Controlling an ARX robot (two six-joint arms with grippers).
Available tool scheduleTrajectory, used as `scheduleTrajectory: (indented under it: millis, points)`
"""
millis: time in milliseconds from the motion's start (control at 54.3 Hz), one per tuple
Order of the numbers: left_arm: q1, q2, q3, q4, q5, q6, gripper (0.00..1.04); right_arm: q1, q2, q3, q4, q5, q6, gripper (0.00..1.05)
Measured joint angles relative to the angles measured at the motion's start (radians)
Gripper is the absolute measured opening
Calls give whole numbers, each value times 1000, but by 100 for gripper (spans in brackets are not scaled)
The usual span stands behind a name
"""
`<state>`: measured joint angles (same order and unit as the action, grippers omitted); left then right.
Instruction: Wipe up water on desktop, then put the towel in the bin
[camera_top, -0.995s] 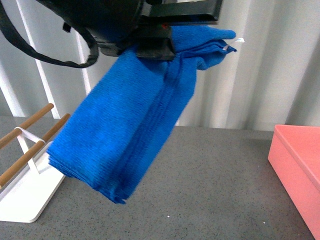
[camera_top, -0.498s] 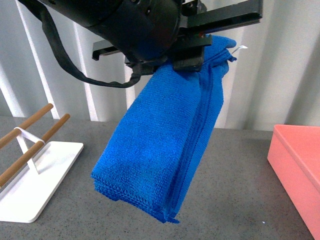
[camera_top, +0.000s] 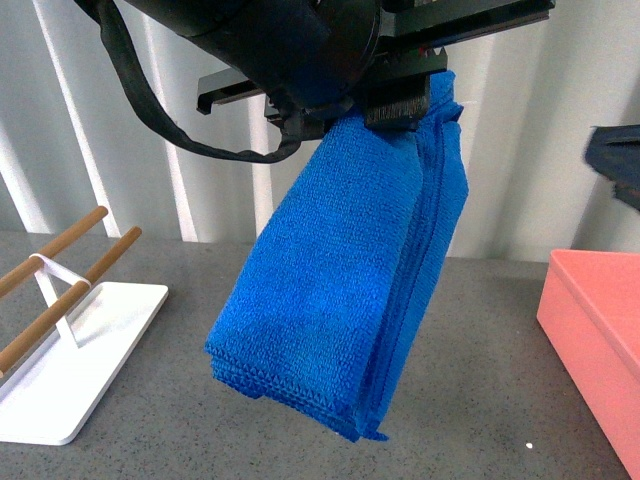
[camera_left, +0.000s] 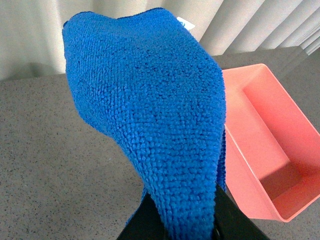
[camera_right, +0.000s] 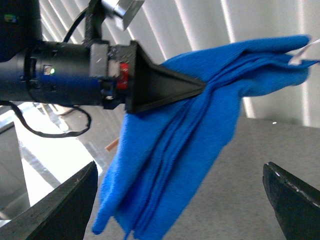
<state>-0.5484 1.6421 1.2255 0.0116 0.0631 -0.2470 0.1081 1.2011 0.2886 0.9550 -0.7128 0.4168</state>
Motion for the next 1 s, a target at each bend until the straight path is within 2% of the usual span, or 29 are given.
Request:
scheduleTrajectory:
  millis: [184, 332, 866, 940, 995]
  points:
    - [-5, 0, 10, -5, 0, -18, 6, 116, 108, -2, 72, 79, 56, 98]
    - [-12, 0, 16, -15, 2, -31, 6, 159, 180, 3, 112, 119, 59, 98]
    - [-37, 0, 69, -75, 19, -96, 6, 227, 348, 97, 182, 75, -39, 98]
    - [-37, -1, 76, -81, 19, -103, 6, 225, 354, 107, 186, 77, -39, 91]
    - [-37, -1, 79, -85, 19, -106, 6, 221, 357, 117, 189, 82, -39, 82]
